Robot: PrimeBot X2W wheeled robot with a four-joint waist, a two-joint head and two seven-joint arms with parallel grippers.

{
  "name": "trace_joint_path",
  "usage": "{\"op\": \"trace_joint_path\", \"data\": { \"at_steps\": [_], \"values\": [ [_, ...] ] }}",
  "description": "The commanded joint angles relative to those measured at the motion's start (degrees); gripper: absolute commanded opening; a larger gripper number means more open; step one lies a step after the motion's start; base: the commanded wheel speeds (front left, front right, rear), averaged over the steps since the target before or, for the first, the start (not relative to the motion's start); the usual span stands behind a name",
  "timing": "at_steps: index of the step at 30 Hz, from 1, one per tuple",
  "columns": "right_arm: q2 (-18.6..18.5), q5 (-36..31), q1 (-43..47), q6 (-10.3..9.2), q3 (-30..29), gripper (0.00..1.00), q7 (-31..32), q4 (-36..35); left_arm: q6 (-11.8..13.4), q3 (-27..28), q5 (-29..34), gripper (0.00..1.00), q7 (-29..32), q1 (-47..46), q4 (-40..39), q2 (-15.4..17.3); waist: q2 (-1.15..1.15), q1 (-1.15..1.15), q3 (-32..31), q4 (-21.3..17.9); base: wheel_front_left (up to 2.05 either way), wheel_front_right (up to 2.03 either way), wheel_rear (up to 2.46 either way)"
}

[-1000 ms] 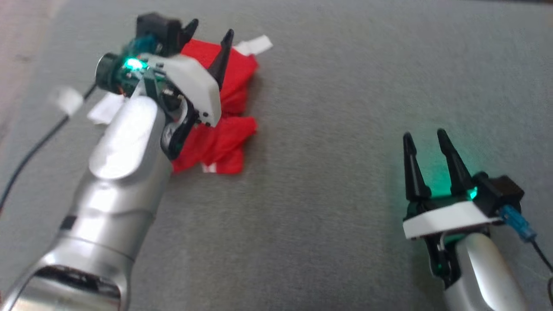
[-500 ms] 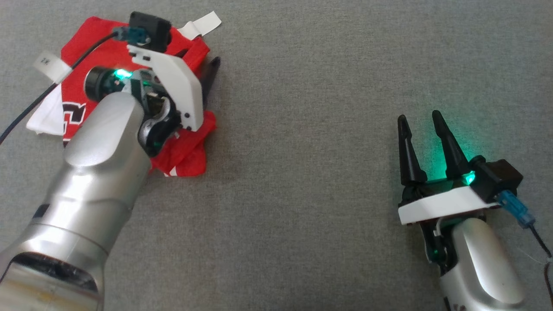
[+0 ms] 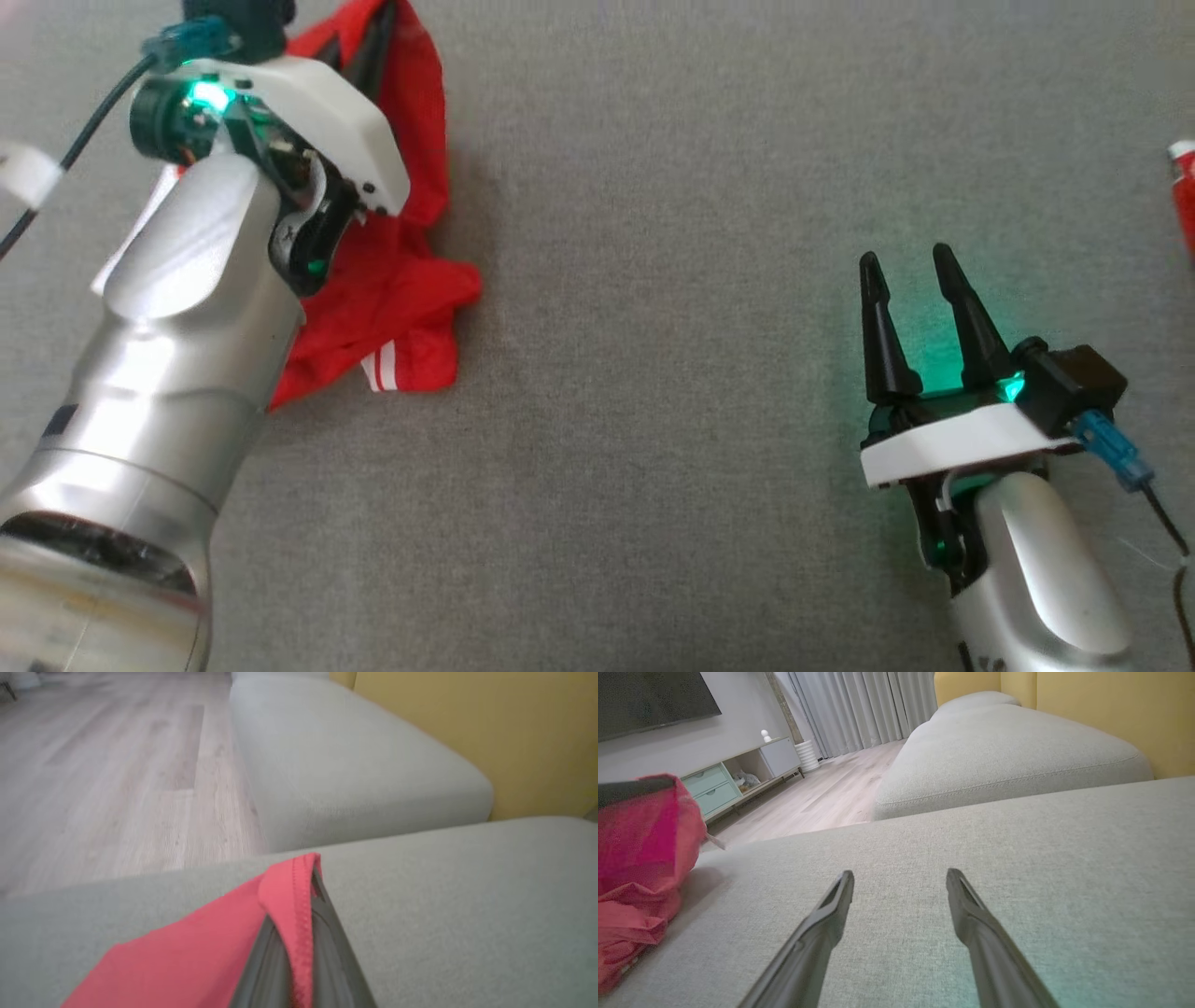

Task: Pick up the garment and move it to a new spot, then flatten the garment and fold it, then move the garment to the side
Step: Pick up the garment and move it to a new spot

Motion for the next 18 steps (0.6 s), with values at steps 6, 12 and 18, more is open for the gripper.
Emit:
{"op": "trace_joint_path", "data": {
  "at_steps": [6, 12, 18],
  "values": [
    [-0.13, 1.86, 1.80, -0.04, 0.91, 1.00, -0.62, -1.36, 0.09, -0.28, -1.31, 0.00, -9.93, -3.54, -8.14, 2.22, 0.00, 0.00, -6.54, -0.95, 0.00, 0.00, 0.00],
    [-0.13, 3.03, 3.01, -0.04, 0.62, 1.00, -0.62, -1.83, 0.09, -4.40, -2.39, 0.00, -13.38, -3.06, -15.98, 3.36, 0.00, 0.00, -9.00, -3.06, 0.00, 0.00, 0.00],
    [-0.13, 3.85, 3.39, -0.04, 1.02, 1.00, -0.62, -2.37, 0.15, -6.52, -2.16, 0.00, -13.99, -3.09, -20.97, 2.24, 0.00, 0.00, -9.38, -6.47, 0.00, 0.00, 0.00]
  ]
}}
